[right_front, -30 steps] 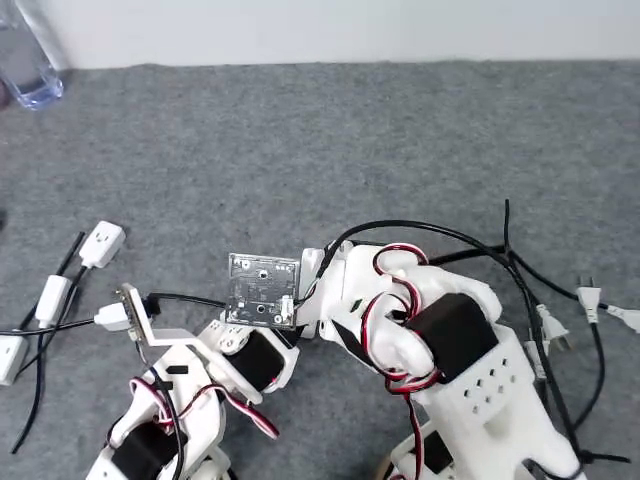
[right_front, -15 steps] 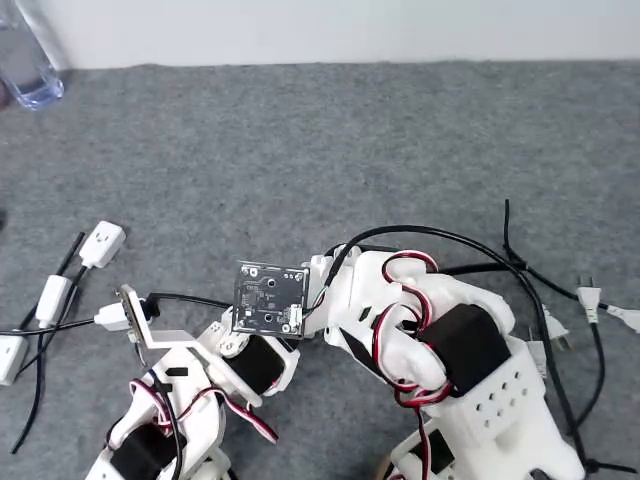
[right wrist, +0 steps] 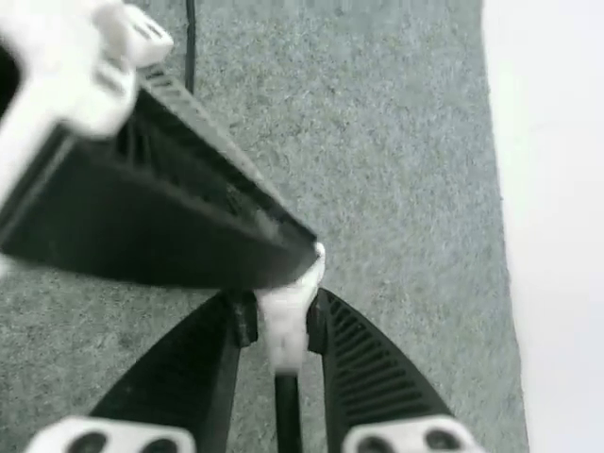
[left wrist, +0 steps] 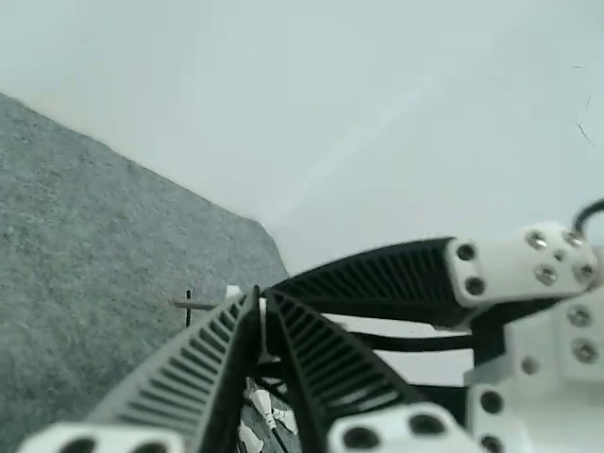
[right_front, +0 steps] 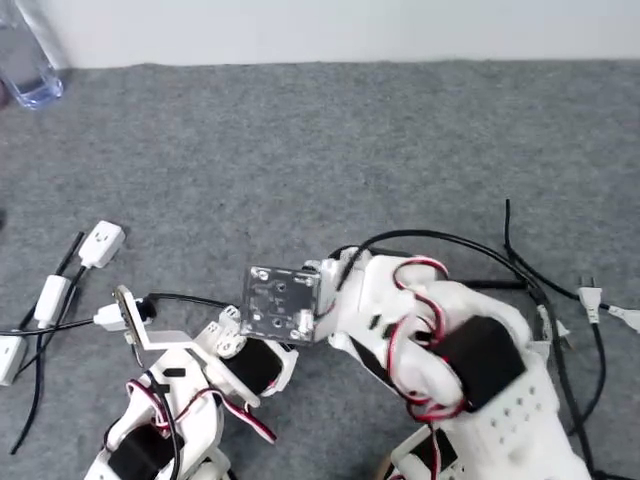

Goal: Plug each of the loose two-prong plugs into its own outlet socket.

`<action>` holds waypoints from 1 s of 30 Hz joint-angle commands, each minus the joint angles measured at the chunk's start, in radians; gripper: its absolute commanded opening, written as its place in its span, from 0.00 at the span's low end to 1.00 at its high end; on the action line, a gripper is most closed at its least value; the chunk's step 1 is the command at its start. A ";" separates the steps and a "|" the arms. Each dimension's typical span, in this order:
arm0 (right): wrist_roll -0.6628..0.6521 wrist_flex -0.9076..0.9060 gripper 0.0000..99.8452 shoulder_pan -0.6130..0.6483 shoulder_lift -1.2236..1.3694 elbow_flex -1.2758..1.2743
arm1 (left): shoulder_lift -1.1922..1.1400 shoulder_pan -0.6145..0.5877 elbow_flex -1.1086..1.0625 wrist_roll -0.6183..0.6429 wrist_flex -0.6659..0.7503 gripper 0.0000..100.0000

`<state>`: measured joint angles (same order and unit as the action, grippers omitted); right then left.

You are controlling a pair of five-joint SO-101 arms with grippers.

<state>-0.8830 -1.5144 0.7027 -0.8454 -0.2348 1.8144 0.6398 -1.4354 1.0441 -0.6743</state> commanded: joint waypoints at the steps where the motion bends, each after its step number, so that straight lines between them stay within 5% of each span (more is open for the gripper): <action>1: 0.012 0.002 0.01 0.001 -0.058 0.032 | 0.008 0.003 -0.022 -0.008 -0.006 0.01; 15: 0.011 0.022 0.01 -0.004 -0.044 -0.008 | 0.008 0.002 -0.022 -0.008 -0.006 0.01; 30: -0.046 0.127 0.01 -0.177 -0.041 -0.155 | 0.008 -0.068 0.012 -0.009 -0.002 0.01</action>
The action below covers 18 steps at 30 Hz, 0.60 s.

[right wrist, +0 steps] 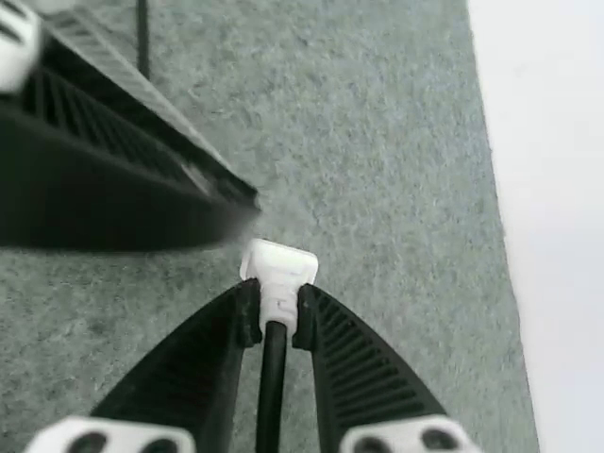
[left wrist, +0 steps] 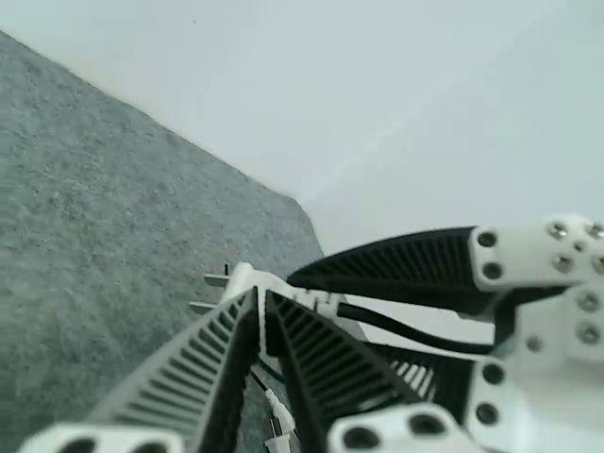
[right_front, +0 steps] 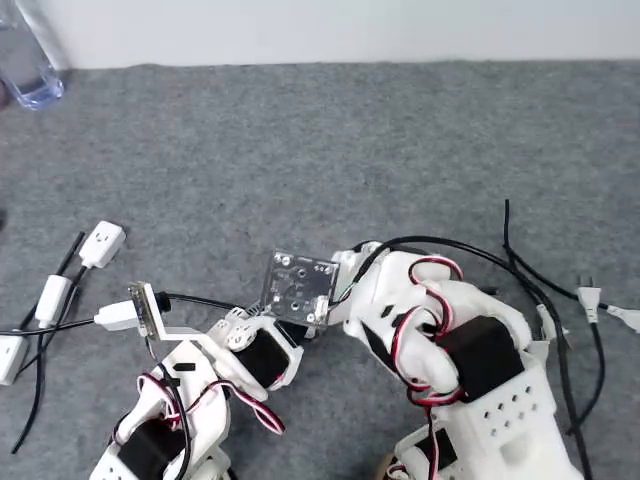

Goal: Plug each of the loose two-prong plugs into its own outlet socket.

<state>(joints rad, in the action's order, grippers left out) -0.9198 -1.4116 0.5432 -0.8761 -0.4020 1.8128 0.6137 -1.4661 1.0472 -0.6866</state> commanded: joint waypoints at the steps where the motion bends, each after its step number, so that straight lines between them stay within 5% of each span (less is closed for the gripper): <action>1: -0.009 0.021 0.01 -0.018 -0.002 0.021 | 0.009 -0.068 0.053 -0.012 0.011 0.01; 7: 0.000 -0.071 0.01 -0.018 0.219 0.227 | 0.009 -0.327 0.079 -0.012 -0.021 0.01; 18: 0.021 -0.216 0.01 0.056 0.638 0.496 | 0.009 -0.698 0.077 -0.311 -0.545 0.01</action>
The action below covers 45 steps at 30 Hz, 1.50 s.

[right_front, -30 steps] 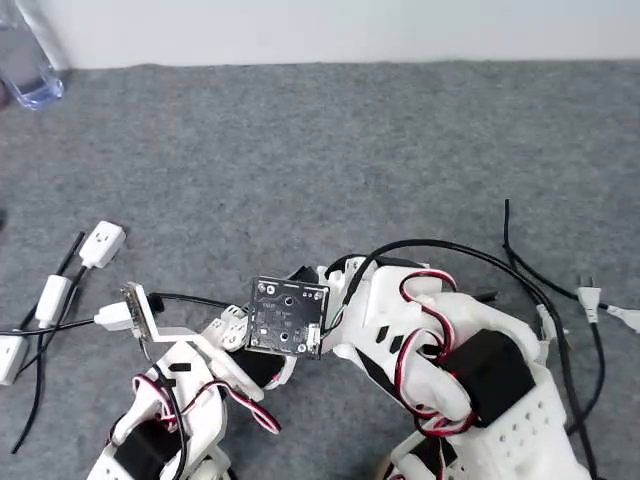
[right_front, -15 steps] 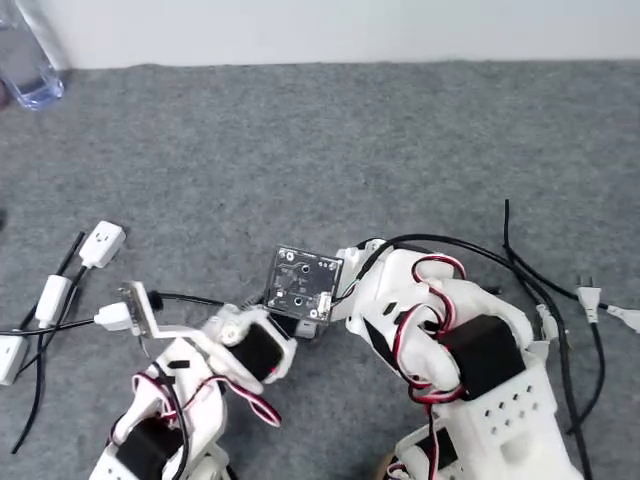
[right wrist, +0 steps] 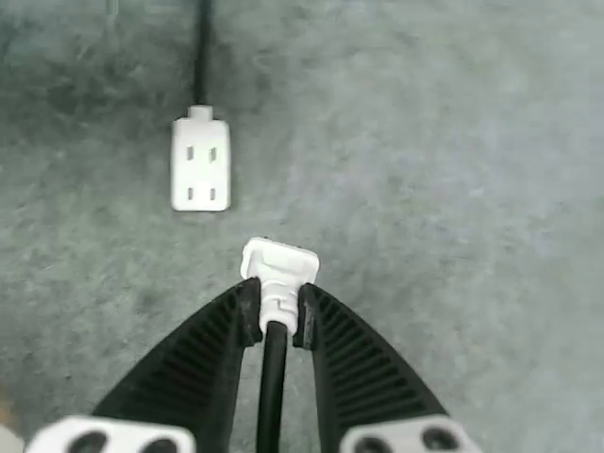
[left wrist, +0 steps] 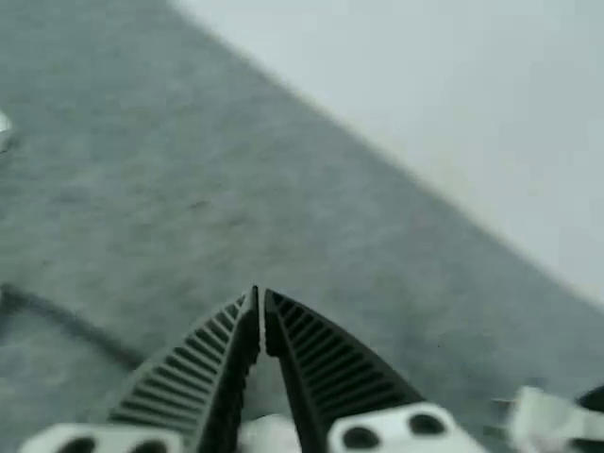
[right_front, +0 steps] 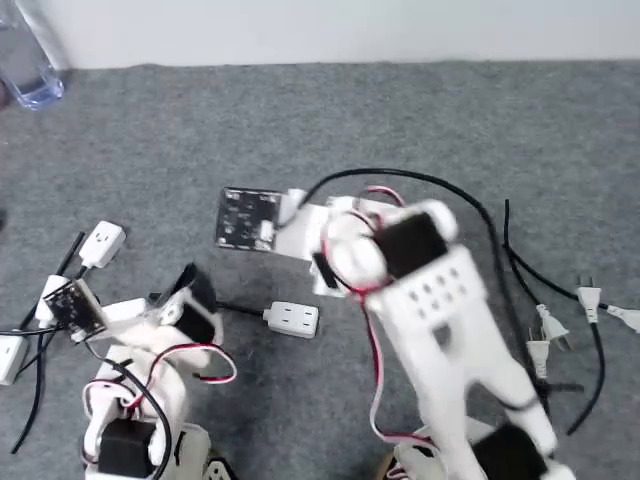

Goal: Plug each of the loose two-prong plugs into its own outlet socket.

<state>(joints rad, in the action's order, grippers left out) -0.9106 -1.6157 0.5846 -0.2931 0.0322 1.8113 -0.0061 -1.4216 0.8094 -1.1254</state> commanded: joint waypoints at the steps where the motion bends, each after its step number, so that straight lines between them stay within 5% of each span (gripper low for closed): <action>1: 0.012 -0.012 0.01 0.019 0.073 0.061 | 0.011 -0.118 0.031 -0.101 -0.135 0.01; 6: 0.012 -0.005 0.01 0.027 0.105 0.014 | 0.011 -0.301 -0.079 -0.206 -0.144 0.01; 10: 0.014 0.038 0.01 0.030 0.096 -0.089 | 0.011 -0.361 -0.243 -0.267 -0.008 0.01; 27: -0.025 0.308 0.01 0.130 0.105 -0.362 | 0.008 -0.365 -0.262 -0.290 -0.002 0.01; 45: -0.046 0.344 0.01 0.102 0.108 -0.399 | 0.008 -0.365 -0.262 -0.292 -0.025 0.01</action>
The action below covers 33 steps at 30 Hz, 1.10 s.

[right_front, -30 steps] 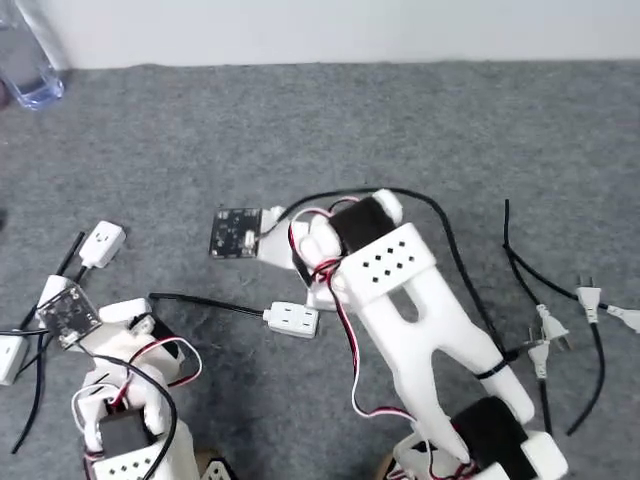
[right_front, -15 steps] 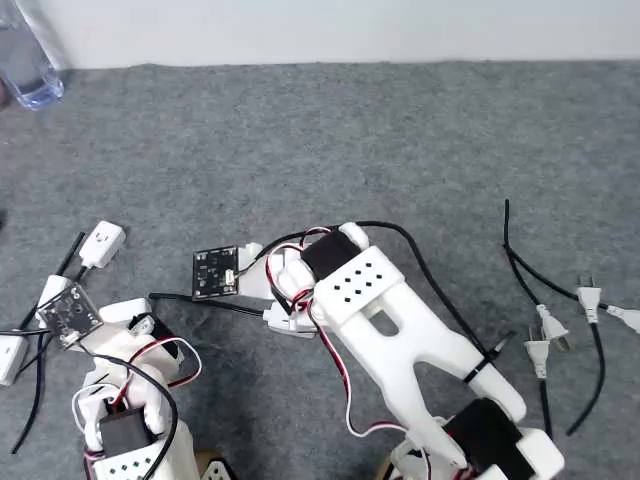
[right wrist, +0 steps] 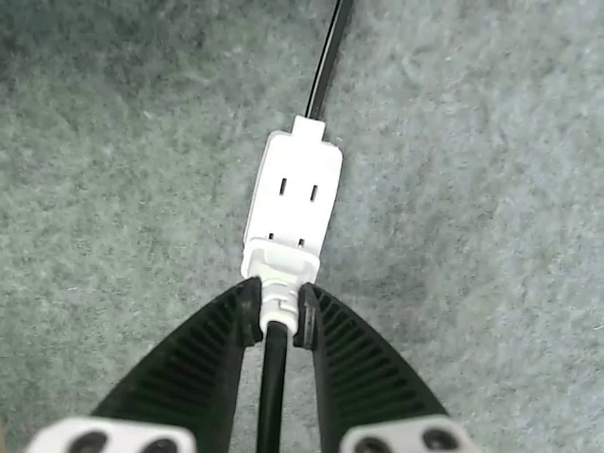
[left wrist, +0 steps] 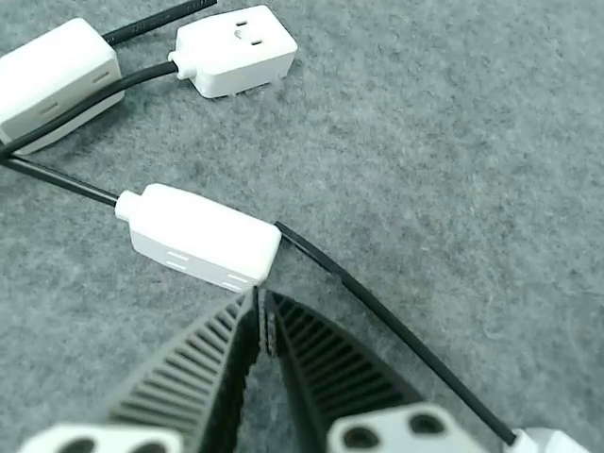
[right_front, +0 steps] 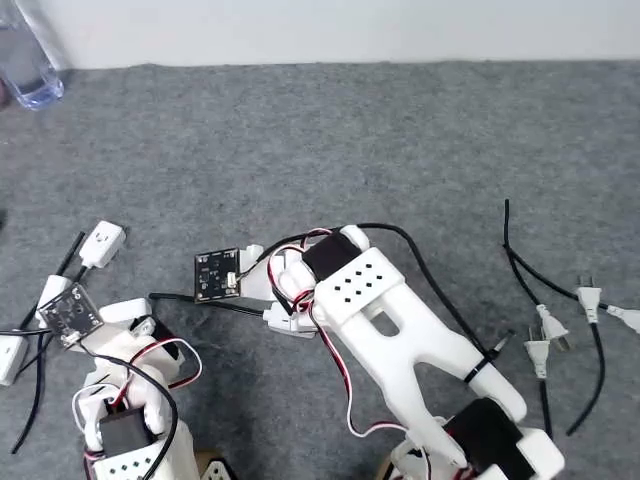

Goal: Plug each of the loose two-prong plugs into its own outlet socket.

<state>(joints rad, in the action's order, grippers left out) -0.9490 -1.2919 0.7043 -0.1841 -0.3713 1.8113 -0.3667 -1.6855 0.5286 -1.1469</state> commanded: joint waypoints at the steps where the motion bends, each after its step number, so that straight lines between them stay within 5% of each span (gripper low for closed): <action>1: -0.008 0.021 0.01 -0.018 -0.001 0.005 | 0.008 -0.005 0.002 -0.011 -0.003 0.01; 33: 0.000 0.097 0.01 -0.010 0.082 -0.049 | 0.008 -0.006 0.002 -0.011 -0.003 0.01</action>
<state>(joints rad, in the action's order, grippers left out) -0.9551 -1.2290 0.6797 -0.1135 -0.4250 1.8113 -0.3667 -1.6855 0.5286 -1.1469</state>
